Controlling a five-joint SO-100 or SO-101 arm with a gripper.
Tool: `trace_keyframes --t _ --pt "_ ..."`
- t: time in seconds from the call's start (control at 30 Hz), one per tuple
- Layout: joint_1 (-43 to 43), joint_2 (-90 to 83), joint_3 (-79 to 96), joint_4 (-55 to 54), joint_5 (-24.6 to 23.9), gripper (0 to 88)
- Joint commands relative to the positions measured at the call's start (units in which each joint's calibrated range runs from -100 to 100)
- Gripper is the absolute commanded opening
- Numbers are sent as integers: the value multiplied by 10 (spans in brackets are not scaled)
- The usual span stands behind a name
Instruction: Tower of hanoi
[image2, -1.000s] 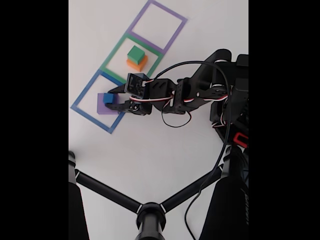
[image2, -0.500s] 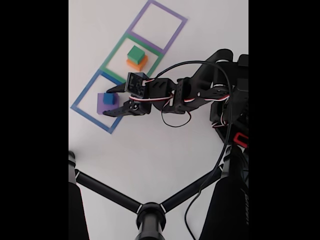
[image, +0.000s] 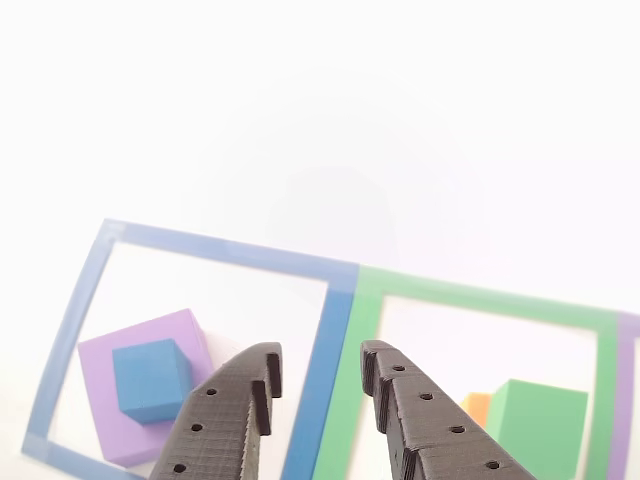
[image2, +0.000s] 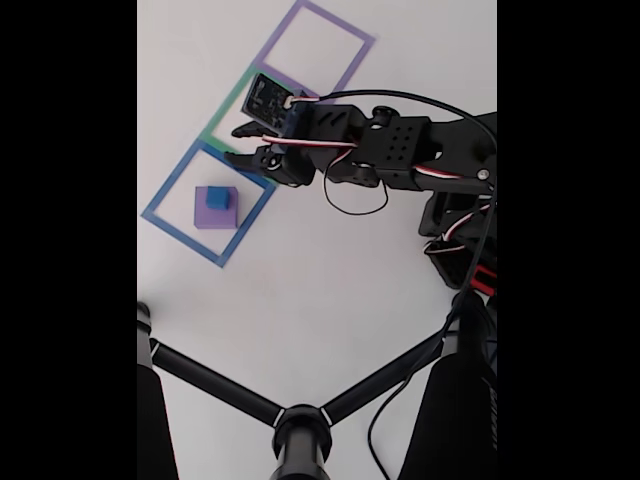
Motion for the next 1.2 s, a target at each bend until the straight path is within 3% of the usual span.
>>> trace_keyframes --t 0.0,0.23,0.53,0.83,0.9,1.17 --pt "13 -90 -119 226 6 15" --pt "29 -131 -360 570 6 2" --pt "94 -133 -609 837 6 2" --pt "141 -146 -647 882 6 7" --pt "149 -148 -634 878 6 57" --pt "178 -182 -482 760 6 131"
